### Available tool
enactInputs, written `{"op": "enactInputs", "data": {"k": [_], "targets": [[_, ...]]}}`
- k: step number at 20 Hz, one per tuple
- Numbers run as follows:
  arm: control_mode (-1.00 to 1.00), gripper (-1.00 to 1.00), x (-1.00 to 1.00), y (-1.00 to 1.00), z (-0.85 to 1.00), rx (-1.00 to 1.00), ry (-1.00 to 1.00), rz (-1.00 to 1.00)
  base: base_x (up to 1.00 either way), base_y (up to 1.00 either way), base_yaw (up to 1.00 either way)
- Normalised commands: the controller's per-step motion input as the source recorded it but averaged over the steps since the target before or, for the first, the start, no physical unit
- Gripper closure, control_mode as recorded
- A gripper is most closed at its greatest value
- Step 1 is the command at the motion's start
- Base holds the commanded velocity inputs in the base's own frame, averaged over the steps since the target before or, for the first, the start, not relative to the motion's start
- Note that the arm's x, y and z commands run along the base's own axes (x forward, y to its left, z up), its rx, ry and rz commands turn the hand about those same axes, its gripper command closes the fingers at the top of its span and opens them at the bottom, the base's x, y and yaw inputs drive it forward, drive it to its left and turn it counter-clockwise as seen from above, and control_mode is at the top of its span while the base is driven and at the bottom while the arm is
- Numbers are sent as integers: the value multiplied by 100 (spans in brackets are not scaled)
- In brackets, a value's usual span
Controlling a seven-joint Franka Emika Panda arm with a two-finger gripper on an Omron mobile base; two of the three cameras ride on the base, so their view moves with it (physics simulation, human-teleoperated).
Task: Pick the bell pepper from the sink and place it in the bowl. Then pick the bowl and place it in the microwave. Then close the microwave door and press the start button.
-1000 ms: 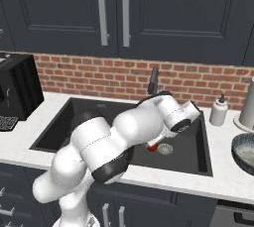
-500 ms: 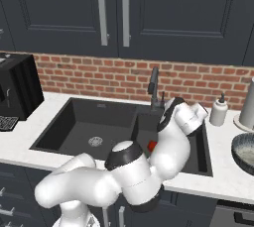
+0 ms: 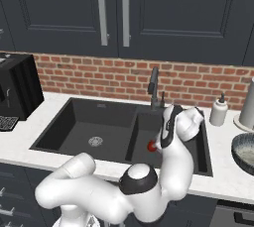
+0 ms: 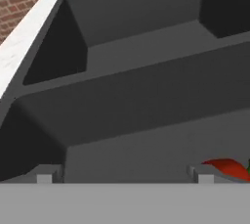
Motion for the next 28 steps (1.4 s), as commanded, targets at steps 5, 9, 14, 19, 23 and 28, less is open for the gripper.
{"op": "enactInputs", "data": {"k": [5, 9, 14, 19, 23, 28], "targets": [[-100, -100, 18, 3, -45, 0, -1, 0, 0, 0, 0], [-100, -100, 15, 0, -46, 0, -2, 0, 0, 0, 0], [-100, -100, 44, 0, -28, 0, -5, 0, 0, 0, 0], [-100, -100, 55, 0, -25, 0, -4, 0, 0, 0, 0], [-100, -100, 35, -8, -29, 0, -3, 0, 0, 0, 0], [-100, -100, 31, -8, -34, 0, -2, 0, 0, 0, 0]]}}
